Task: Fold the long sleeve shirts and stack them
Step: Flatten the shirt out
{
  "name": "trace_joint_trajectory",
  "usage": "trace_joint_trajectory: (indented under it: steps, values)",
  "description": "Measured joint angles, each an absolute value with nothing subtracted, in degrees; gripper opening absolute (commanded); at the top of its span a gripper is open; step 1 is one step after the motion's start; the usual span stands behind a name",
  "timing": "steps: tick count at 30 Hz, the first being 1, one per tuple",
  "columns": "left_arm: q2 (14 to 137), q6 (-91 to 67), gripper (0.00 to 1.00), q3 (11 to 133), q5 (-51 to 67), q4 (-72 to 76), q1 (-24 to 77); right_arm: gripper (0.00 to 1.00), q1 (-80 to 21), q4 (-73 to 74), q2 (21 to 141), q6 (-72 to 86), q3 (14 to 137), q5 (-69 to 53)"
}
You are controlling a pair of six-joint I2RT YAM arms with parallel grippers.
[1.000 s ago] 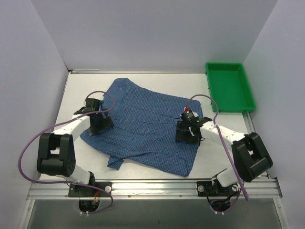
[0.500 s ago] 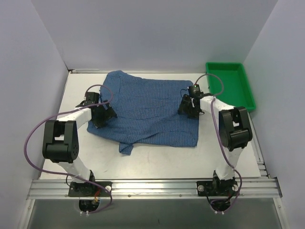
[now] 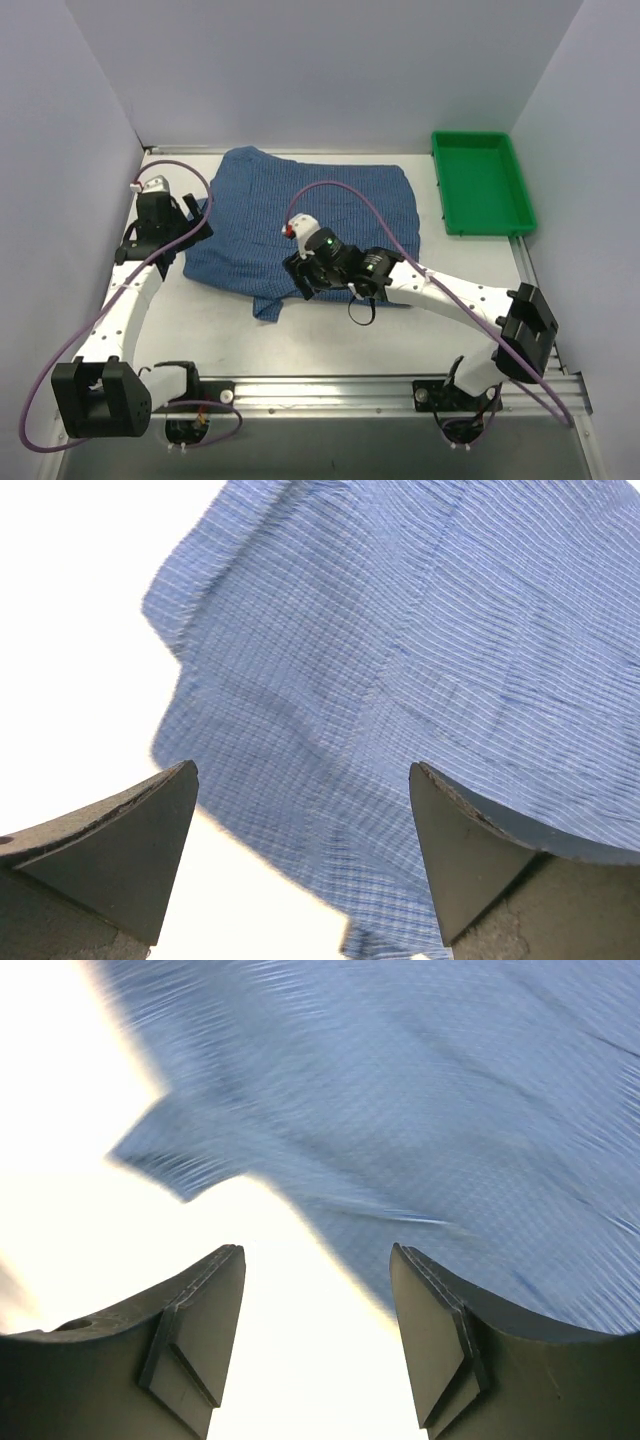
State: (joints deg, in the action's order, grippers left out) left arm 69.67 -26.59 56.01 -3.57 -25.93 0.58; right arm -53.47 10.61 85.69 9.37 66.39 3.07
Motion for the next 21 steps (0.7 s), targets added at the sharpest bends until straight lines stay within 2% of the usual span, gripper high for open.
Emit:
trace_joint_trajectory:
  steps: [3, 8, 14, 21]
  values:
    - [64.5, -24.7, 0.96, 52.4, -7.0, -27.2, 0.2, 0.59, -61.3, 9.6, 86.9, 7.4, 66.2, 3.7]
    - [61.5, -23.0, 0.96, 47.4, -10.2, -30.3, -1.0, 0.58, -68.4, 7.0, 94.7, 5.7, 67.4, 5.7]
    - [61.3, -22.5, 0.96, 46.7, -11.3, -31.4, -1.9, 0.58, -72.9, 5.7, 105.4, 3.5, 71.3, 5.8]
    - [61.8, -22.4, 0.95, 46.7, -10.7, -31.4, -3.9, 0.57, -73.5, 3.6, 112.3, 1.5, 78.2, 6.8]
